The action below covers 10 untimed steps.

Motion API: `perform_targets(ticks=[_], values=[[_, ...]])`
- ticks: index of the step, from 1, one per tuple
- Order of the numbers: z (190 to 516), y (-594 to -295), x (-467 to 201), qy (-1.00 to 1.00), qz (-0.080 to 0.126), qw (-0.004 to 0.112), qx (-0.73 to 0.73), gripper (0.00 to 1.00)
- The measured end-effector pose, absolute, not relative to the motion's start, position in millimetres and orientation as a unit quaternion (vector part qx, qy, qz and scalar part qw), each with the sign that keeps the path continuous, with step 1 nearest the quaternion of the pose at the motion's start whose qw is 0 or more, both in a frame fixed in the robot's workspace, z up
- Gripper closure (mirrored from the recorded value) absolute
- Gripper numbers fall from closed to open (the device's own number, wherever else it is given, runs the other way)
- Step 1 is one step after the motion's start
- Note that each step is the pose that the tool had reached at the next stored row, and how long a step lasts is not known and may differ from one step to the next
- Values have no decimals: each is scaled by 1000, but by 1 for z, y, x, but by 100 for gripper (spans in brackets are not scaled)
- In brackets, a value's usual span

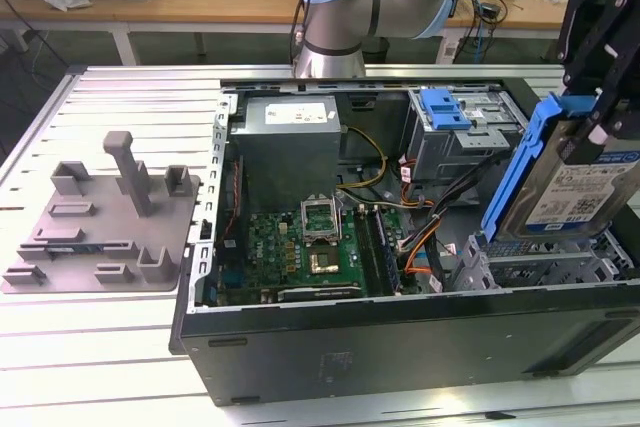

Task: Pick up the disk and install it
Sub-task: 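Insert the disk into the insertion slot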

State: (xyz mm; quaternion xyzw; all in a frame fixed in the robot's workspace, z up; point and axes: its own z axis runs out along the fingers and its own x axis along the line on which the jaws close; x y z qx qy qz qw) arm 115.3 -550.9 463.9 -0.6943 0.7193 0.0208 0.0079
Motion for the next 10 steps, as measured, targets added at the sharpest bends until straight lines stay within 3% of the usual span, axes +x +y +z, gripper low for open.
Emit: perform_targets(ticks=[10], values=[[466,-551,122,719,22,7,-694,63]])
